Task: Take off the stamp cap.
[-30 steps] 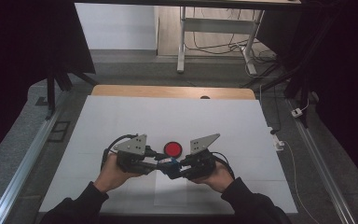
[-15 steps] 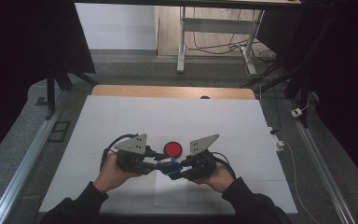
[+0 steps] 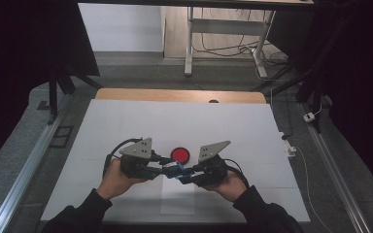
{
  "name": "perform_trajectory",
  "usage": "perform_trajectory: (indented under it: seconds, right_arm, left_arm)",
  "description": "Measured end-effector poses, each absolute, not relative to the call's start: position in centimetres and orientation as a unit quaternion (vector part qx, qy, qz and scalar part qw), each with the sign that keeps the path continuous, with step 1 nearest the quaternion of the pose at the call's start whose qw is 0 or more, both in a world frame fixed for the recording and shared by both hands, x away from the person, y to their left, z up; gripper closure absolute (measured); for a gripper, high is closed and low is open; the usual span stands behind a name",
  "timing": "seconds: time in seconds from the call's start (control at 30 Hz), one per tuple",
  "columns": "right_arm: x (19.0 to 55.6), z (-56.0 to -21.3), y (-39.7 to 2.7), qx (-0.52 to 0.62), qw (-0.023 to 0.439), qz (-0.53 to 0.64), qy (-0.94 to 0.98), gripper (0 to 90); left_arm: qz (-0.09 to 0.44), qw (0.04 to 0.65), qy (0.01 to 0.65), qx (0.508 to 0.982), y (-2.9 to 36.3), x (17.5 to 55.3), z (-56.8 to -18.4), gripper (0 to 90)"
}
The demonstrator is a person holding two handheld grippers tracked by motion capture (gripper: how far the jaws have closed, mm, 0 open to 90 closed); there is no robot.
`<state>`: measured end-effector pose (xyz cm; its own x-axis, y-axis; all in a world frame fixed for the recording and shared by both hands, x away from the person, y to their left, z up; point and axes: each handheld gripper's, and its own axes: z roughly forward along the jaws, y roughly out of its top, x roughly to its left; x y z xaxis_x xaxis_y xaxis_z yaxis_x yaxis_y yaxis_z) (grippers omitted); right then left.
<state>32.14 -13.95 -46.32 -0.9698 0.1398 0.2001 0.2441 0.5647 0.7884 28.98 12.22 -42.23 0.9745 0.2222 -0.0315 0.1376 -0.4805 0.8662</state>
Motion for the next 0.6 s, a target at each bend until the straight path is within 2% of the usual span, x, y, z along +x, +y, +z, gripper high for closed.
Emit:
perform_trajectory:
  seconds: [0.27,0.6]
  right_arm:
    - [31.8,-45.9,-14.5,-0.116,0.045,-0.447,-0.886,69.1]
    - [30.9,-45.5,-15.4,-0.118,-0.003,-0.437,-0.892,69.0]
  left_arm:
    - [0.048,0.496,0.115,0.859,12.5,29.2,-42.3,70.3]
    - [0.051,0.493,0.120,0.860,12.4,29.1,-42.5,70.3]
